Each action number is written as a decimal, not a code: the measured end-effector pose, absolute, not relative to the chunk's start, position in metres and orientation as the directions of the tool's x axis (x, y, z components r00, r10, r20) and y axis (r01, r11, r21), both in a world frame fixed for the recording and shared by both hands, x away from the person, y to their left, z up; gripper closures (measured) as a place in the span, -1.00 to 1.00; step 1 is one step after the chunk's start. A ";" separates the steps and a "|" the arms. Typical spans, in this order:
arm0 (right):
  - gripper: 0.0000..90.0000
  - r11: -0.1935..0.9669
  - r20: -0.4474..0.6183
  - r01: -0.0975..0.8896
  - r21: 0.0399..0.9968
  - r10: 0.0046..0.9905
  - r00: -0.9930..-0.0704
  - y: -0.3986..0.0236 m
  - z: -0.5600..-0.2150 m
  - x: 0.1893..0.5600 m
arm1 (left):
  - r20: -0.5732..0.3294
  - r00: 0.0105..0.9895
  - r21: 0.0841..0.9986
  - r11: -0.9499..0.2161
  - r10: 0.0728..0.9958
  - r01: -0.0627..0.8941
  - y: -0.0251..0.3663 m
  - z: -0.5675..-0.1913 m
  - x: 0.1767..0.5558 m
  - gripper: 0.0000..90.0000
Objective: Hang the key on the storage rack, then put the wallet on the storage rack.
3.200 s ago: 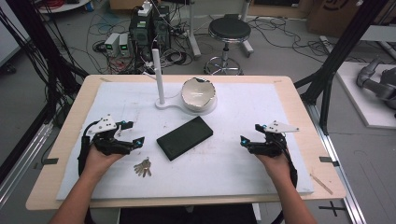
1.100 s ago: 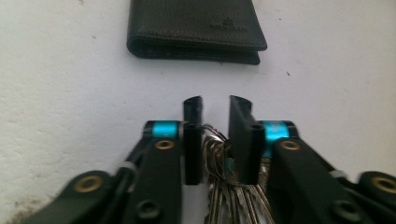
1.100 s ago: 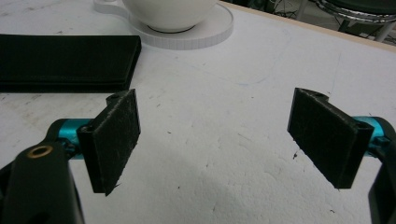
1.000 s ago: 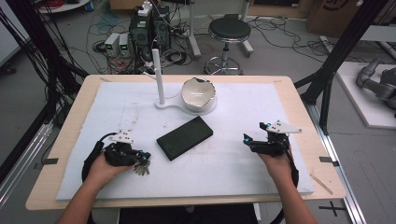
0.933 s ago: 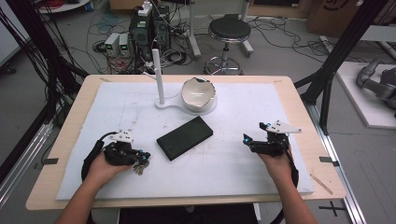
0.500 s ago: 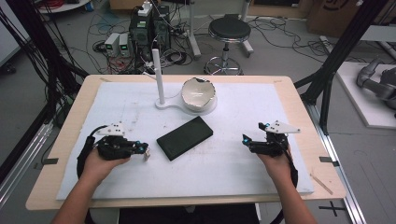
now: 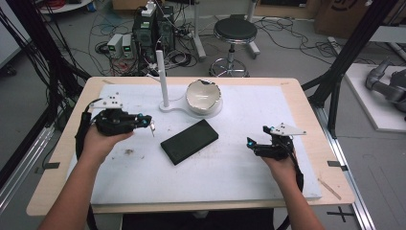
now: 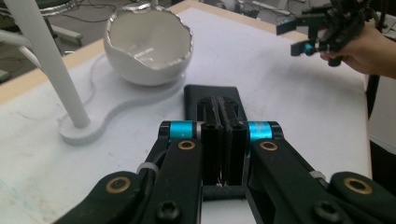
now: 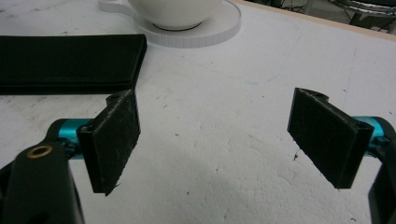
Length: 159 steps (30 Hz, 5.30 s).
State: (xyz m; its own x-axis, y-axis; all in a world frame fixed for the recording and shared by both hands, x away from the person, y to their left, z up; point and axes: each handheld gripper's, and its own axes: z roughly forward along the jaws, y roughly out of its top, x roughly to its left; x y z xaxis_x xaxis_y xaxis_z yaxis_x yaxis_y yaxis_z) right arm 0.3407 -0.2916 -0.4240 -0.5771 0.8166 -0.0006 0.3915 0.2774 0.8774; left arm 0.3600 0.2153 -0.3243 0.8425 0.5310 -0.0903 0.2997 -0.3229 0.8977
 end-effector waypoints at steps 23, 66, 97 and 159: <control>-0.62 0.293 -0.021 0.383 0.876 0.816 -0.578 -0.291 -0.423 0.337 | -0.029 0.796 0.909 -0.316 0.605 0.273 0.189 -0.253 0.461 0.96; -0.62 0.302 -0.019 0.391 0.870 0.811 -0.584 -0.290 -0.424 0.336 | -0.167 0.750 0.901 -0.210 0.640 0.379 0.217 -0.296 0.427 -0.07; -0.62 0.282 -0.006 0.392 0.875 0.818 -0.574 -0.299 -0.425 0.339 | -0.124 0.816 0.921 -0.240 0.565 0.307 0.204 -0.407 0.338 -0.54; -0.62 0.277 0.002 0.413 0.868 0.829 -0.560 -0.310 -0.426 0.336 | -0.295 0.784 0.771 -0.349 0.546 0.533 0.143 -0.443 0.426 -0.59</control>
